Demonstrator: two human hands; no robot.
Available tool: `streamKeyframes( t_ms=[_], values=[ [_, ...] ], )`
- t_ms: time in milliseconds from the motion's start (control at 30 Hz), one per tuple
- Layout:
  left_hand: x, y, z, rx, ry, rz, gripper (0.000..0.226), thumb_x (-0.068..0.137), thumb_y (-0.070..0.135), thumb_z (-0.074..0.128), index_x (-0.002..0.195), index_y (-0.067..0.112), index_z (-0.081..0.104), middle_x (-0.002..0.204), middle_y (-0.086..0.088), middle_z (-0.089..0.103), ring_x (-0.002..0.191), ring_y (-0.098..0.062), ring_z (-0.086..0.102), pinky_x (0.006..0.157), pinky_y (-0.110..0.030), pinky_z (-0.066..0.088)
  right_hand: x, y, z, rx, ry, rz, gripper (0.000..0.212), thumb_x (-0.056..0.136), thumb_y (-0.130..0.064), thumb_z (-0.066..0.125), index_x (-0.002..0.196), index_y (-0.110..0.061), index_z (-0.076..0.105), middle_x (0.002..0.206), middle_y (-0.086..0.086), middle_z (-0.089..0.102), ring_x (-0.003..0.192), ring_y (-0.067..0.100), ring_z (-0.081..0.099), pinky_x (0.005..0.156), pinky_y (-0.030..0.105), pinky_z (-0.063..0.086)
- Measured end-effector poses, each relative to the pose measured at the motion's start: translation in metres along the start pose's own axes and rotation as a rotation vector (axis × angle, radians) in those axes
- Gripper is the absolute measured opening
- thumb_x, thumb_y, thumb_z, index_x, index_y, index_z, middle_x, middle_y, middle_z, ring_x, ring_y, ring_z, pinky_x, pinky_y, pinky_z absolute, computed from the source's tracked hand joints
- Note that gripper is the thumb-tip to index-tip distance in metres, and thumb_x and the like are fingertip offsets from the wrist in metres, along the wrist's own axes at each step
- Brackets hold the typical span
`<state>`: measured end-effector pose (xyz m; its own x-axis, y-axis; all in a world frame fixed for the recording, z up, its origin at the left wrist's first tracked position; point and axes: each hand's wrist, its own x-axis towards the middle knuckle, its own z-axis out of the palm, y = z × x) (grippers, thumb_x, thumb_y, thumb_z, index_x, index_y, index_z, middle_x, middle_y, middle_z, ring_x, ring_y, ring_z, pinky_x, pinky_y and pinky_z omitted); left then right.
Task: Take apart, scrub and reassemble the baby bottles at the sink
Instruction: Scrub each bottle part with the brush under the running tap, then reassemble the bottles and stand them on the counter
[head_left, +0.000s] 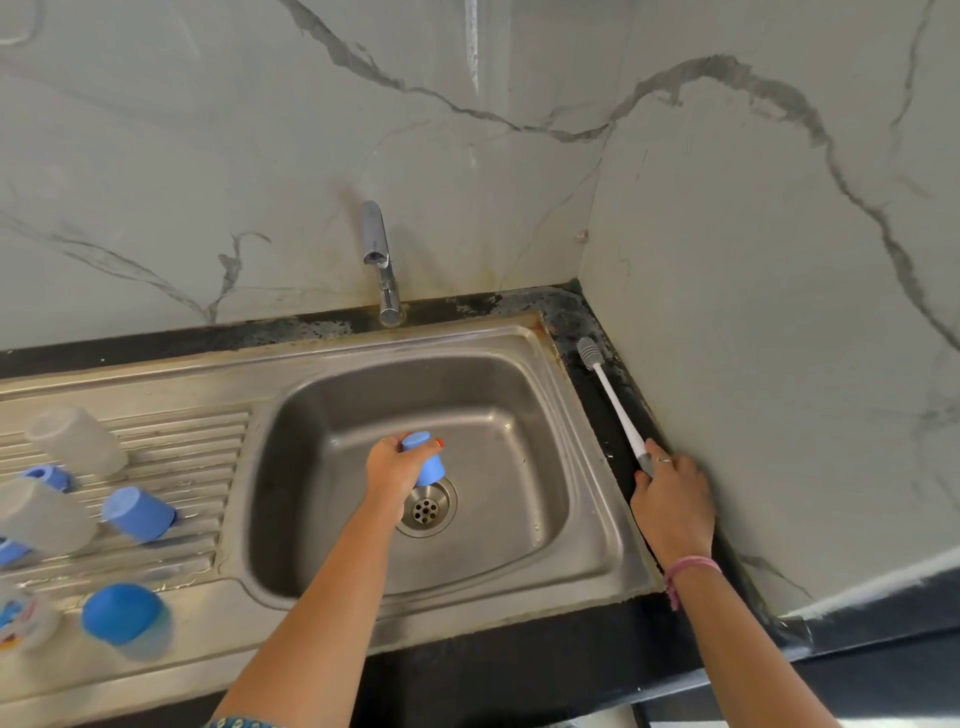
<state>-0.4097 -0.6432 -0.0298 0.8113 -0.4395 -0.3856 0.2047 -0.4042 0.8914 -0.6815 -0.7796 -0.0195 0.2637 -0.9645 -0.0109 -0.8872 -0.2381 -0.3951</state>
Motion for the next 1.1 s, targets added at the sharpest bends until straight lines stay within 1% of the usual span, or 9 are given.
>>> streamKeyframes(
  t_ms=[233,367,433,533,600,667,833,967,1100],
  values=[
    [-0.004,0.001,-0.006,-0.04,-0.01,-0.003,0.036,0.078,0.018,0.079,0.11,0.009,0.065,0.101,-0.01,0.068,0.084,-0.021,0.064,0.072,-0.031,0.053,0.002,-0.018,-0.004,-0.21,-0.041,0.054,0.058,0.098,-0.024,0.045,0.152,-0.018,0.023,0.136,0.014,0.038,0.125,0.033,0.04,0.102,0.047,0.038],
    [-0.012,0.007,-0.012,-0.019,0.012,0.043,0.05,0.079,0.02,0.078,0.125,0.011,0.06,0.113,-0.007,0.065,0.097,-0.022,0.063,0.085,-0.035,0.052,-0.001,-0.048,-0.008,-0.243,-0.01,-0.084,0.059,0.096,-0.027,0.048,0.15,-0.019,0.024,0.141,0.013,0.035,0.128,0.034,0.037,0.102,0.05,0.035],
    [-0.018,0.012,-0.018,-0.021,-0.012,0.065,0.057,0.08,0.021,0.078,0.132,0.016,0.056,0.12,-0.004,0.061,0.105,-0.022,0.062,0.088,-0.035,0.053,-0.006,-0.069,-0.006,-0.136,-0.02,-0.217,0.057,0.095,-0.029,0.052,0.147,-0.02,0.032,0.139,0.011,0.039,0.126,0.032,0.041,0.1,0.048,0.039],
    [-0.029,0.024,-0.027,-0.02,-0.064,0.11,0.058,0.079,0.021,0.079,0.132,0.021,0.055,0.12,-0.001,0.061,0.1,-0.016,0.062,0.078,-0.025,0.054,-0.018,-0.108,-0.001,0.241,-0.258,-0.377,0.058,0.092,-0.029,0.062,0.144,-0.021,0.039,0.133,0.008,0.047,0.112,0.021,0.052,0.097,0.035,0.045],
    [-0.038,0.032,-0.035,0.012,-0.098,0.163,0.058,0.079,0.021,0.08,0.132,0.022,0.056,0.119,0.001,0.062,0.098,-0.01,0.061,0.067,-0.012,0.049,-0.031,-0.136,0.005,0.363,-0.421,-0.459,0.068,0.087,-0.033,0.068,0.147,-0.023,0.036,0.132,0.002,0.048,0.1,0.011,0.053,0.091,0.025,0.043],
    [-0.046,0.039,-0.043,0.032,-0.151,0.197,0.059,0.078,0.021,0.081,0.131,0.022,0.056,0.119,0.002,0.062,0.103,-0.011,0.061,0.065,-0.01,0.05,-0.043,-0.163,0.011,0.39,-0.487,-0.541,0.081,0.083,-0.037,0.073,0.15,-0.023,0.03,0.137,-0.003,0.046,0.107,0.009,0.053,0.094,0.024,0.042],
    [-0.062,0.05,-0.079,0.012,-0.169,0.225,0.06,0.076,0.028,0.082,0.13,0.021,0.056,0.12,0.0,0.064,0.108,-0.015,0.062,0.088,-0.031,0.056,-0.064,-0.217,0.012,0.48,-0.397,-0.68,0.068,0.079,-0.031,0.077,0.14,-0.024,0.047,0.125,-0.007,0.056,0.114,0.012,0.055,0.095,0.026,0.047],
    [-0.073,0.055,-0.119,-0.003,-0.161,0.277,0.059,0.078,0.029,0.079,0.131,0.02,0.055,0.124,0.0,0.063,0.112,-0.015,0.061,0.098,-0.038,0.051,-0.084,-0.246,0.012,0.511,-0.274,-0.724,0.058,0.079,-0.022,0.076,0.133,-0.025,0.055,0.116,-0.009,0.055,0.1,0.002,0.058,0.084,0.004,0.042],
    [-0.086,0.059,-0.165,-0.115,-0.118,0.402,0.044,0.085,0.021,0.073,0.127,0.017,0.059,0.124,-0.001,0.064,0.116,-0.013,0.06,0.103,-0.037,0.047,-0.121,-0.276,0.019,0.742,-0.113,-0.713,0.053,0.078,-0.02,0.077,0.126,-0.025,0.057,0.114,-0.011,0.053,0.093,-0.011,0.059,0.079,0.011,0.05]
  ],
)
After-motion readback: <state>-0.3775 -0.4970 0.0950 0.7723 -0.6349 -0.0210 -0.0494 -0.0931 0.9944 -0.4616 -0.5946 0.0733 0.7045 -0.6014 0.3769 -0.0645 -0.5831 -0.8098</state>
